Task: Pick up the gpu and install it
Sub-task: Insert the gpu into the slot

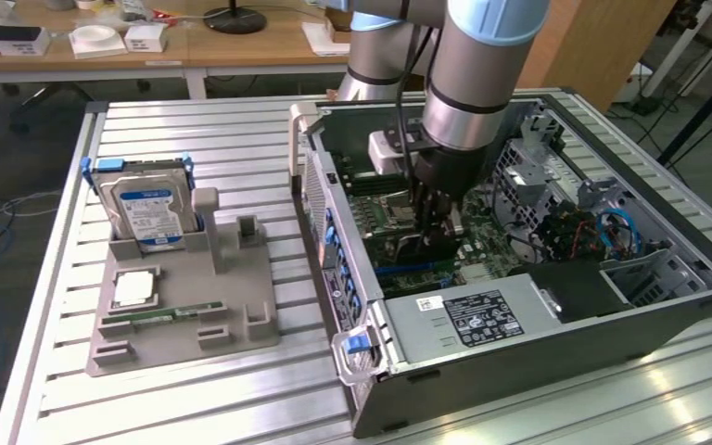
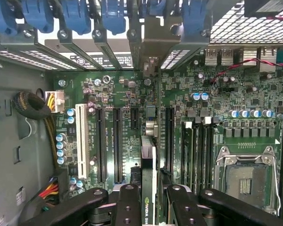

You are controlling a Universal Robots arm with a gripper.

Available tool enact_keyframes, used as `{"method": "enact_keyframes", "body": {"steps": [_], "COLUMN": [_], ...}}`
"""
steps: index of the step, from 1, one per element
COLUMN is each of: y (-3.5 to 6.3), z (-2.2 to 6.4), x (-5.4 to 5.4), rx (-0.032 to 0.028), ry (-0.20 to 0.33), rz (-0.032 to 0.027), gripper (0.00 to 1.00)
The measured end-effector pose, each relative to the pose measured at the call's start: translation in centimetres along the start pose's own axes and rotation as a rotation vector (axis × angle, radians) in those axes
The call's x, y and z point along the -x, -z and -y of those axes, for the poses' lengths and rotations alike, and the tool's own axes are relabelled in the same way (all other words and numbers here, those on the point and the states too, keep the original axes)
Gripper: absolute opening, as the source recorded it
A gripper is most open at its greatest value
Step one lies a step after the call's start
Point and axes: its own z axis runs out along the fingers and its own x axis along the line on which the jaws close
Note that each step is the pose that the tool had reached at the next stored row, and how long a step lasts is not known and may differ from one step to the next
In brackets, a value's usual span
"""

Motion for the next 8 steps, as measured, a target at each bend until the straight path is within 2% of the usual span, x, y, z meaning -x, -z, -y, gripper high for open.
{"method": "enact_keyframes", "body": {"steps": [8], "y": [-0.19], "z": [-0.11], "x": [0.0], "rx": [0.0], "ry": [0.0], "rz": [0.0], "gripper": [0.26]}}
